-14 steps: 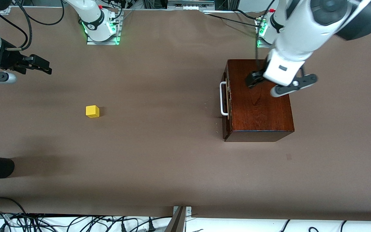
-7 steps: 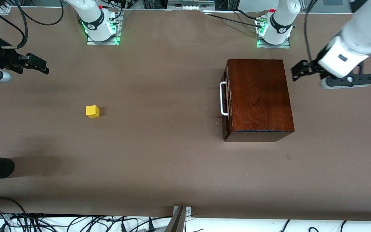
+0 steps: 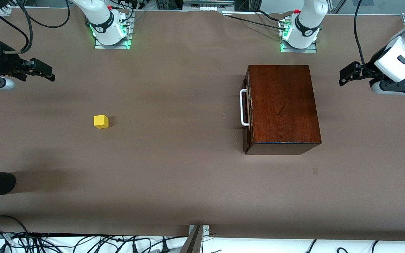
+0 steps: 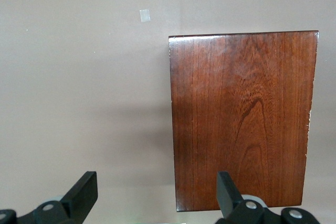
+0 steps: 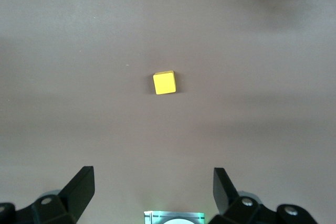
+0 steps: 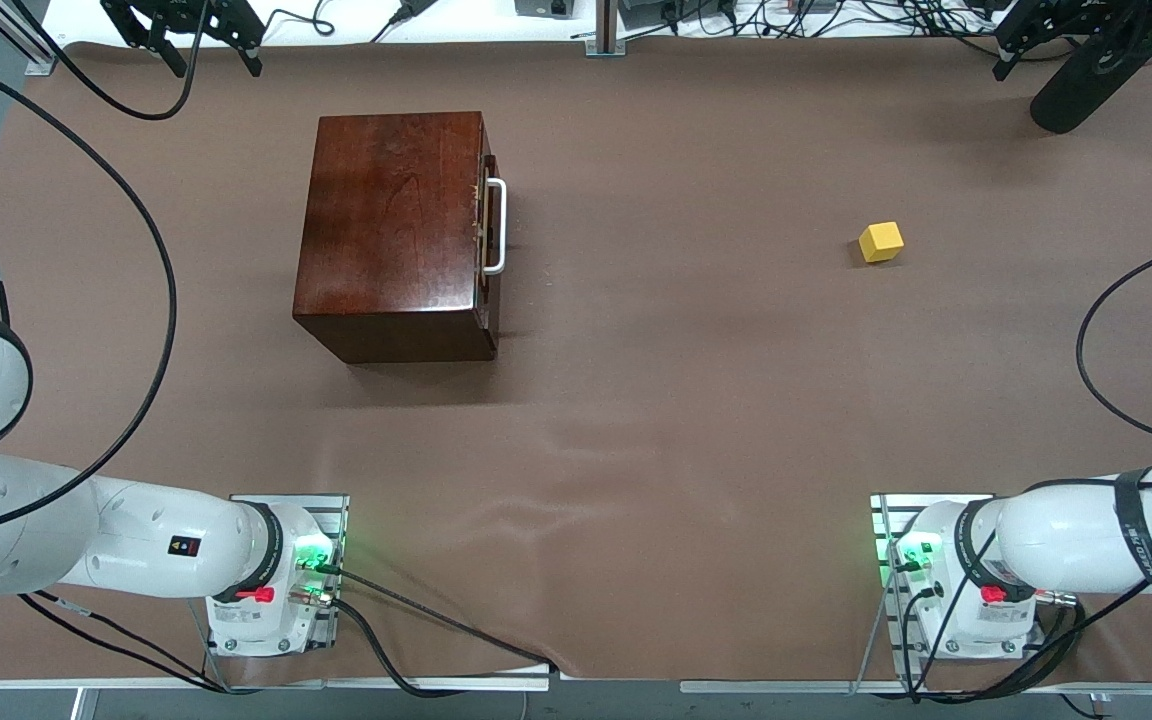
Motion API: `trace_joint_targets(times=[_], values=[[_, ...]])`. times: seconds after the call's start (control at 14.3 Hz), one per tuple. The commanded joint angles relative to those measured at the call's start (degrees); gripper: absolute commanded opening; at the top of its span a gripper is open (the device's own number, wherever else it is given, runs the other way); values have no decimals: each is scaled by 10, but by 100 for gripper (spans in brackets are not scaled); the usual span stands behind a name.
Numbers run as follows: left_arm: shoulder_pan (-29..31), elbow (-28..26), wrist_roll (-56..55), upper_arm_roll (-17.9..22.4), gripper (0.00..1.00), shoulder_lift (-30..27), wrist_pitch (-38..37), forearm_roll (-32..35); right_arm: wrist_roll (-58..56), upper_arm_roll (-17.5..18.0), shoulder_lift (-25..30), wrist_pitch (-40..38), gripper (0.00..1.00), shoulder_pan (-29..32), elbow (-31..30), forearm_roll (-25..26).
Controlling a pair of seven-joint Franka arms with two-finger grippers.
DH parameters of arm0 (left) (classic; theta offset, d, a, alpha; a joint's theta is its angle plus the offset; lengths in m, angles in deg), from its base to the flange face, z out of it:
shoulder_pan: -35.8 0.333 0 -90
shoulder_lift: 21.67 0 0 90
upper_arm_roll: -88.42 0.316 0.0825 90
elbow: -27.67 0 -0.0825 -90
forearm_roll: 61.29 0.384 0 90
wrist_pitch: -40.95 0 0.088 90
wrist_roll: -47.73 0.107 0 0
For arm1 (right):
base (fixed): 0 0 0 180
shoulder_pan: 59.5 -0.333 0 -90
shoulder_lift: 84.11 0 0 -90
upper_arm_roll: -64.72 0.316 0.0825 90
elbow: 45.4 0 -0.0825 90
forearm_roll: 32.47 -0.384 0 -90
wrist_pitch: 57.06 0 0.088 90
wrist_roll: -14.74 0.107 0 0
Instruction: Open drawer, take yellow block, close drawer
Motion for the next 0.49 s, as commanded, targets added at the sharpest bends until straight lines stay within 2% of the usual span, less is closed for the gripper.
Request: trace_joint_targets(times=[0.0, 0.42], values=[[2, -13, 10, -6, 100, -16, 7, -6, 6, 2, -6, -12, 100, -2, 14, 6], [1, -3, 3, -10, 100, -16, 7, -13, 7, 2, -9, -12, 100, -2, 14, 6]])
